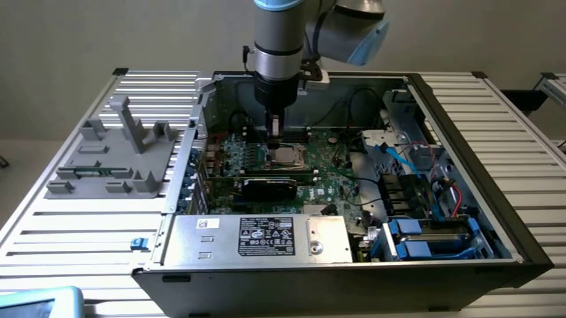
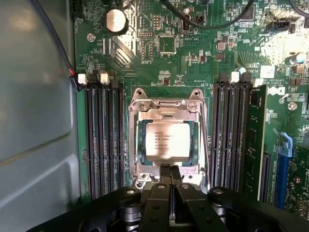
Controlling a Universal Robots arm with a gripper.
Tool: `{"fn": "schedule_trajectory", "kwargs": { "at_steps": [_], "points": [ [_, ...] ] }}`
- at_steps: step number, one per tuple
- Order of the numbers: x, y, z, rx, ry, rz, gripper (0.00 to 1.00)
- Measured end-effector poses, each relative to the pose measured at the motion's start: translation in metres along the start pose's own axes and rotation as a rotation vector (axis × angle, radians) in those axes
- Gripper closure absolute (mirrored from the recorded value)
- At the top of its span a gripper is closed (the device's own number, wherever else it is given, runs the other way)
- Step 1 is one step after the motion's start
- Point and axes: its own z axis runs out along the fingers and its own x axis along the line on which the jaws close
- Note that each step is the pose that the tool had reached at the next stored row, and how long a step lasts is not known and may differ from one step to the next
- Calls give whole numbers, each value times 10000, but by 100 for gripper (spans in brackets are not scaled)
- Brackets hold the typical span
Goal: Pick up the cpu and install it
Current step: 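Close the cpu cover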
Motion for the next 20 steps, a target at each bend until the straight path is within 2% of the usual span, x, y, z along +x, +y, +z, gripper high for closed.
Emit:
{"fn": "schedule_trajectory", "kwargs": {
  "at_steps": [10, 20],
  "points": [
    [-4, -43, 174, 0, 0, -1, 89],
    [-5, -97, 208, 0, 0, 0, 89]
  ]
}}
